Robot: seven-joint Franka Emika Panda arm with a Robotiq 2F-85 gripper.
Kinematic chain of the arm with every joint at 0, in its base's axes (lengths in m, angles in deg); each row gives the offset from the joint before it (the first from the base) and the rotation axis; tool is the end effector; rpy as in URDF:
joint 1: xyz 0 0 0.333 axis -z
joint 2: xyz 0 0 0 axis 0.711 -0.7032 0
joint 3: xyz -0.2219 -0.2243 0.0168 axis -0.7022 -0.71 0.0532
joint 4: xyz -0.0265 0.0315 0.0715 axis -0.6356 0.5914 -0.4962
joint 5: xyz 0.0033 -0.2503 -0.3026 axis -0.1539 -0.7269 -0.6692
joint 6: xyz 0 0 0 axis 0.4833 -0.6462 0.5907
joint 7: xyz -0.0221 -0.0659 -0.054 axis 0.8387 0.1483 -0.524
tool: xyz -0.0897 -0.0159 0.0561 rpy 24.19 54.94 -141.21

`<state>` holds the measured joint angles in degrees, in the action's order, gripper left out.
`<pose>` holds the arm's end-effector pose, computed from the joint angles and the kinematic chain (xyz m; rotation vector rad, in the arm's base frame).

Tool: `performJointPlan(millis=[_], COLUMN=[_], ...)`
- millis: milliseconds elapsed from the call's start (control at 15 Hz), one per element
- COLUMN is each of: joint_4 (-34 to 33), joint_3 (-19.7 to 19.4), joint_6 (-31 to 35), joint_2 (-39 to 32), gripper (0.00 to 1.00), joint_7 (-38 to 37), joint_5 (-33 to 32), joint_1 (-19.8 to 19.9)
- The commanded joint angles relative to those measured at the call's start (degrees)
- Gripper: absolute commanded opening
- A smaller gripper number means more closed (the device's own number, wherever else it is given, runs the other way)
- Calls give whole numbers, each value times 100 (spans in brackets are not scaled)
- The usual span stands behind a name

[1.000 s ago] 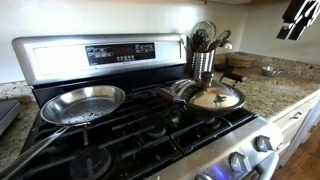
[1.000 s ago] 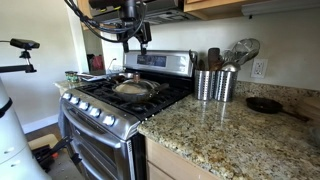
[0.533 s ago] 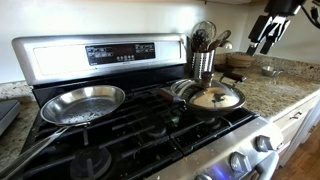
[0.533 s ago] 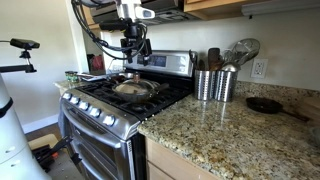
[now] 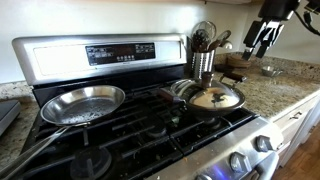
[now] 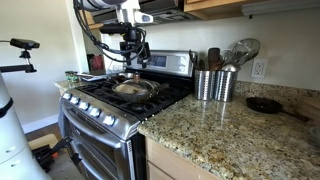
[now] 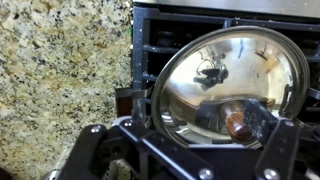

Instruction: Uncover the pan and put the lid on the counter

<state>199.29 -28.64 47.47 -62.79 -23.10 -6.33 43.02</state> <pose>0.4211 0.0273 0.4363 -3.0747 -0.1488 -0.2637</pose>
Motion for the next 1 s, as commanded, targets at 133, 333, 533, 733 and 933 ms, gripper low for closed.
performJointPlan(millis=[133,333,533,733,933], joint_4=[-54,-75,-83,-133,-232], joint_3=[17,77,157,225,277], joint_6=[71,171,442,835,1197], joint_2=[-224,-377,-595,-896,-1235], gripper=[100,100,100,100,100], joint_7=[53,83,151,183,165], joint_5=[97,117,152,155,165], joint_1=[-176,-303,-425,-492,-525])
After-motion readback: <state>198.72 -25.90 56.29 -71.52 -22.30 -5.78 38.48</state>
